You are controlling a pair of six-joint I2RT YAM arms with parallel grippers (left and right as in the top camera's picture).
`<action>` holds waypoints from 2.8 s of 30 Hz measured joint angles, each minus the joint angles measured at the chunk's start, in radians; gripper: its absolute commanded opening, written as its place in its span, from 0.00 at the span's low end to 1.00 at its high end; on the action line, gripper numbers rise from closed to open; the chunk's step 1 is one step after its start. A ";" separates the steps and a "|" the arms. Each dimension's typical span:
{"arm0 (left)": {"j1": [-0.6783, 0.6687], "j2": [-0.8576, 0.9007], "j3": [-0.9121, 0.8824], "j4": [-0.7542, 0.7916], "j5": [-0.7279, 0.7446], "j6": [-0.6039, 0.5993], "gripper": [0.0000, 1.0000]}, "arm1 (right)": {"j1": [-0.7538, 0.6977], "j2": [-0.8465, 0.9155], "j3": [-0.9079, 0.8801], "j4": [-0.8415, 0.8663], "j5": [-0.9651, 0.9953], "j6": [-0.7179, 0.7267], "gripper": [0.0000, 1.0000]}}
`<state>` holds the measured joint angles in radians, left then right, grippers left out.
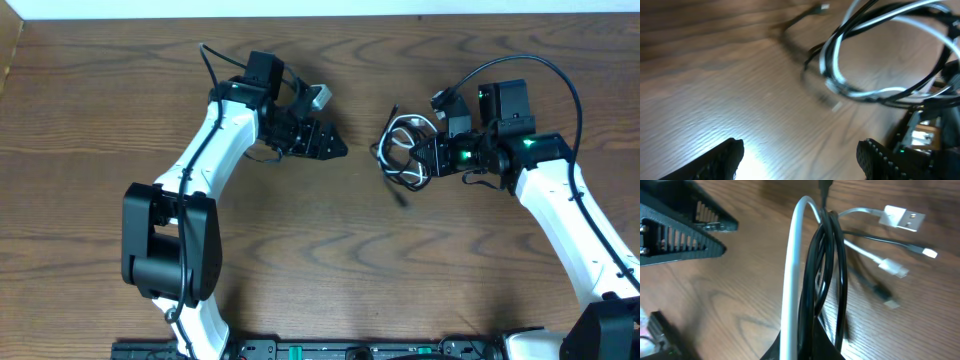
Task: Untangle cables
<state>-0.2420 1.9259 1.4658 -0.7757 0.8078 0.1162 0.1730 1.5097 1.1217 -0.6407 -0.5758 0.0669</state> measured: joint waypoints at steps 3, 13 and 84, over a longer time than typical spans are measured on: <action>-0.041 0.000 0.000 0.027 0.019 -0.026 0.73 | 0.000 0.000 0.000 0.005 -0.024 0.005 0.01; -0.258 0.001 0.000 0.167 -0.264 -0.302 0.53 | 0.000 0.000 0.000 0.009 -0.039 0.059 0.01; -0.283 -0.232 0.013 0.226 -0.155 0.093 0.44 | -0.095 0.000 -0.001 0.309 -0.347 0.718 0.01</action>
<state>-0.5255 1.6943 1.4788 -0.5499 0.6525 0.2092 0.0780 1.5093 1.1206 -0.3313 -0.9230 0.7853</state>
